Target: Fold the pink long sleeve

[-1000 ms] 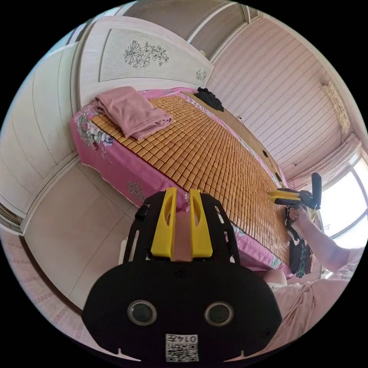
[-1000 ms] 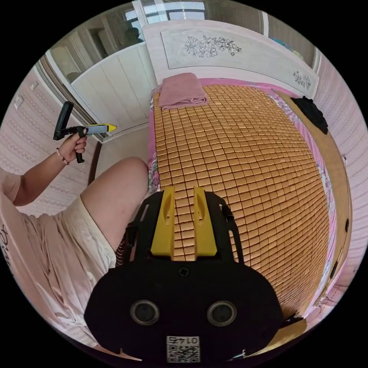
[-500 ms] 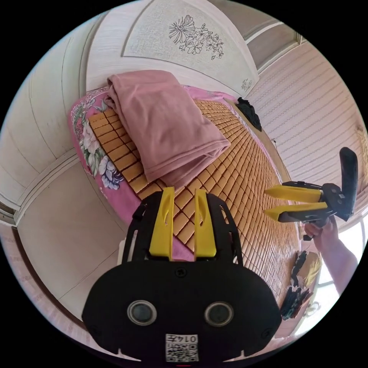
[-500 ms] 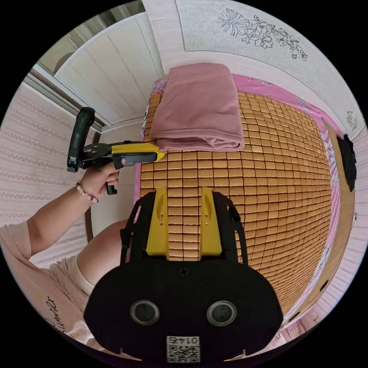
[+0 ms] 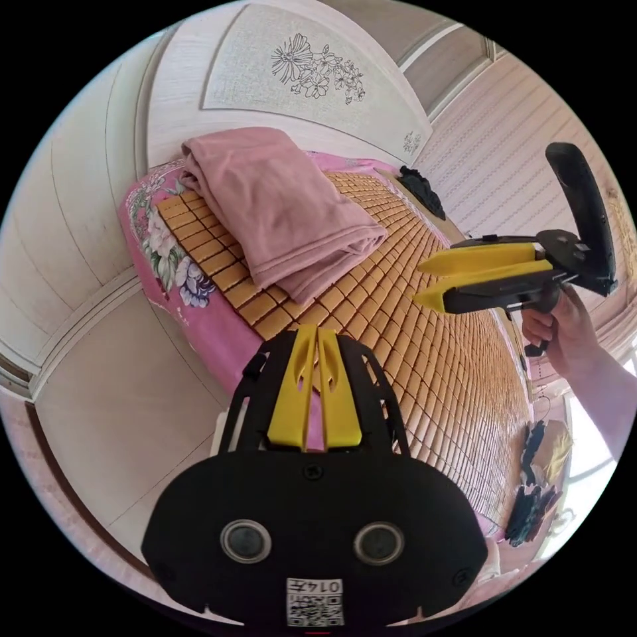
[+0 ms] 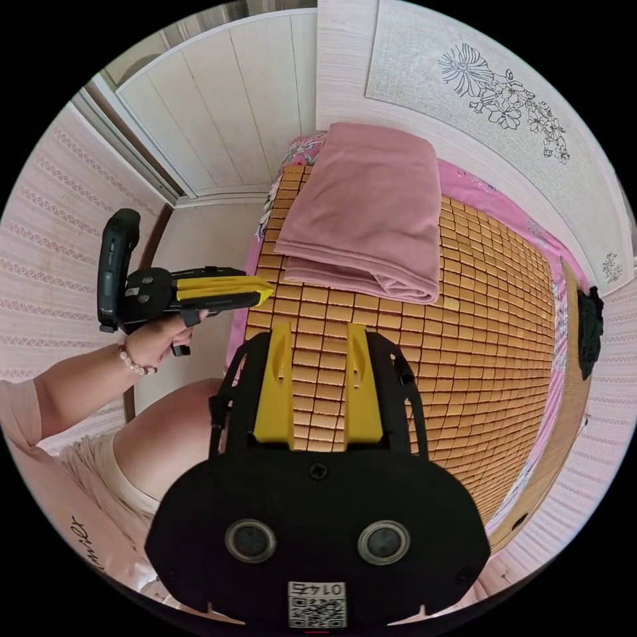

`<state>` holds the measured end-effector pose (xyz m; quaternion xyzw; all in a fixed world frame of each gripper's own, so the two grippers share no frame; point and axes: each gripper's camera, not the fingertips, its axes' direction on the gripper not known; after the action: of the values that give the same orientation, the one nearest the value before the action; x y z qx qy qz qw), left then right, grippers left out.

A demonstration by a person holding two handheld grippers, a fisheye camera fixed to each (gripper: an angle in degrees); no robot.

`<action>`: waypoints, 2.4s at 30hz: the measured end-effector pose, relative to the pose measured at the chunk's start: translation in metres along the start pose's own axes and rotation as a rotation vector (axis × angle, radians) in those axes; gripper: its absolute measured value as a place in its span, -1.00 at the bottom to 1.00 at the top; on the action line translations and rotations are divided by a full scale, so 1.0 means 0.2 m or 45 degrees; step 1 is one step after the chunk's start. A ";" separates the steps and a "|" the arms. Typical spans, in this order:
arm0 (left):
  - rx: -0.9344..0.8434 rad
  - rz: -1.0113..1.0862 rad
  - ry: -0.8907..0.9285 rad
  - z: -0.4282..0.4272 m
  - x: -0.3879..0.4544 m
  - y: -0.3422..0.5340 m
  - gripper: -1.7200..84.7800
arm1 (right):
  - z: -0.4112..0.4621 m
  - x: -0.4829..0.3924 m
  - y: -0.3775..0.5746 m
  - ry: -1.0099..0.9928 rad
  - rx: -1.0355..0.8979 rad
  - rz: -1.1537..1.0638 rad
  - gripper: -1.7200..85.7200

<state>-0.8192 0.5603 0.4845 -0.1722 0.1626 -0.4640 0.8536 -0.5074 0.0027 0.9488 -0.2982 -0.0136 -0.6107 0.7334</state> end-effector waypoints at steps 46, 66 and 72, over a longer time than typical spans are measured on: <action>-0.455 0.721 1.007 -1.37 1.19 1.34 -0.98 | -0.35 -0.35 4.02 -0.466 0.429 1.688 -0.70; -0.123 0.828 0.853 -1.82 1.57 1.34 -0.98 | -1.08 -0.73 4.92 -0.534 1.439 1.590 -0.93; 0.312 0.929 1.137 -2.36 1.91 1.08 -0.98 | -2.11 -0.99 5.07 -0.105 2.036 1.063 -0.94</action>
<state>-0.6707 0.2793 -0.0758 0.2069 0.5001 -0.1832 0.8207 0.2132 0.0641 0.1005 0.2984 -0.3512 -0.0917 0.8827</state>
